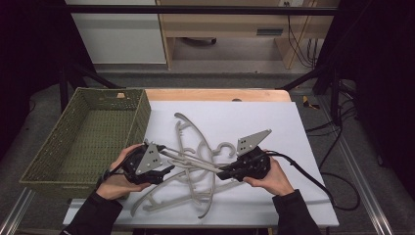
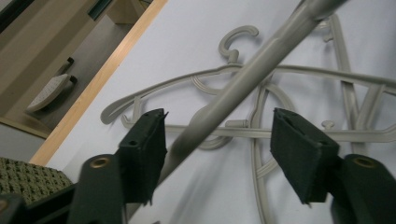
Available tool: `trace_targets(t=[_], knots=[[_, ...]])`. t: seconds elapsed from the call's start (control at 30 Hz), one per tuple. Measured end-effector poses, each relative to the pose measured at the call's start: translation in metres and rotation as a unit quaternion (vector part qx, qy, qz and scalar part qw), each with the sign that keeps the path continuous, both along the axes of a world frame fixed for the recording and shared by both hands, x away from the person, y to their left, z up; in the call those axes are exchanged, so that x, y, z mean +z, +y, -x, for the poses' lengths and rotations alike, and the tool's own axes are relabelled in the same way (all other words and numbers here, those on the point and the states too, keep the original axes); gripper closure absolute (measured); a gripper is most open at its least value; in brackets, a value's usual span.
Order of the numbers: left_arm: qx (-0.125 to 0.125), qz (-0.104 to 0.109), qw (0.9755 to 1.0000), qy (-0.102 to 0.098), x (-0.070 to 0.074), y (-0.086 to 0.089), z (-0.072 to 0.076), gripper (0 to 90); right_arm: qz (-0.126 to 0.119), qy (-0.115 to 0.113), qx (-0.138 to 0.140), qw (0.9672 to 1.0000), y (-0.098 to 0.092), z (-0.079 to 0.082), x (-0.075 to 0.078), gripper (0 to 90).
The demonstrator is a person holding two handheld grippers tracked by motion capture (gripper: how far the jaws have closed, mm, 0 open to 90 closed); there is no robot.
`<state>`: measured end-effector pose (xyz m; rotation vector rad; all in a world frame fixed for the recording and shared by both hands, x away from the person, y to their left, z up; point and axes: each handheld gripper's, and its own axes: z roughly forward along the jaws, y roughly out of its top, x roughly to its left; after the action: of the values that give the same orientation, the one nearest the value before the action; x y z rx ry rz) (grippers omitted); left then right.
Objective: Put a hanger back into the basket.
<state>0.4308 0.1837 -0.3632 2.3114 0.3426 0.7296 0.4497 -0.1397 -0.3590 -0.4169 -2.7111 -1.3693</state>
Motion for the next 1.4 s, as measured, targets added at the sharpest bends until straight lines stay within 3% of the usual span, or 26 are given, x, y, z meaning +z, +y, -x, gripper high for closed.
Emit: trace_targets(t=[0.13, 0.3, 0.43, 0.47, 0.6, 0.73, 0.97, 1.13, 1.2, 1.23, 1.4], knots=[[-0.002, -0.017, 0.9998, 0.003, -0.006, -0.002, -0.003, 46.3, 0.004, 0.007, 0.008, 0.9999, 0.001, 0.002, 0.0, 82.3], [-0.009, -0.016, 0.9998, 0.011, -0.01, -0.001, -0.003, 59.2, 0.01, 0.012, 0.019, 0.9997, 0.002, 0.002, -0.002, 82.3], [-0.013, -0.019, 0.9996, 0.014, -0.013, -0.002, -0.002, 61.9, 0.012, 0.016, 0.024, 0.9995, 0.002, 0.002, -0.002, 82.3], [-0.019, -0.037, 0.9991, 0.011, -0.012, -0.001, -0.002, 62.6, 0.013, 0.017, 0.025, 0.9995, 0.003, 0.002, -0.003, 82.3], [-0.022, -0.045, 0.9987, 0.009, -0.013, -0.003, 0.0, 65.2, 0.015, 0.02, 0.027, 0.9993, 0.002, 0.001, -0.003, 82.0], [-0.03, -0.057, 0.9978, 0.01, -0.012, -0.003, 0.002, 70.9, -0.003, 0.008, 0.015, 0.9998, -0.002, 0.0, 0.001, 80.5], [-0.032, -0.068, 0.9971, 0.0, -0.007, -0.006, 0.009, 76.9, -0.002, 0.003, -0.002, 1.0, -0.007, -0.003, 0.0, 79.1], [-0.037, -0.066, 0.997, 0.015, -0.006, -0.01, 0.012, 79.8, -0.019, -0.011, -0.025, 0.9994, -0.013, -0.004, 0.004, 78.2], [-0.031, -0.054, 0.9979, 0.02, -0.007, -0.012, 0.014, 80.3, -0.015, -0.009, -0.032, 0.9993, -0.014, -0.005, 0.004, 77.7], [-0.031, -0.067, 0.997, 0.023, -0.004, -0.013, 0.014, 80.6, -0.007, -0.018, -0.056, 0.9982, -0.016, -0.007, 0.003, 75.3], [-0.022, -0.051, 0.9976, 0.04, -0.003, -0.017, 0.017, 81.6, -0.008, -0.03, -0.091, 0.9954, -0.019, -0.011, 0.0, 70.4]])
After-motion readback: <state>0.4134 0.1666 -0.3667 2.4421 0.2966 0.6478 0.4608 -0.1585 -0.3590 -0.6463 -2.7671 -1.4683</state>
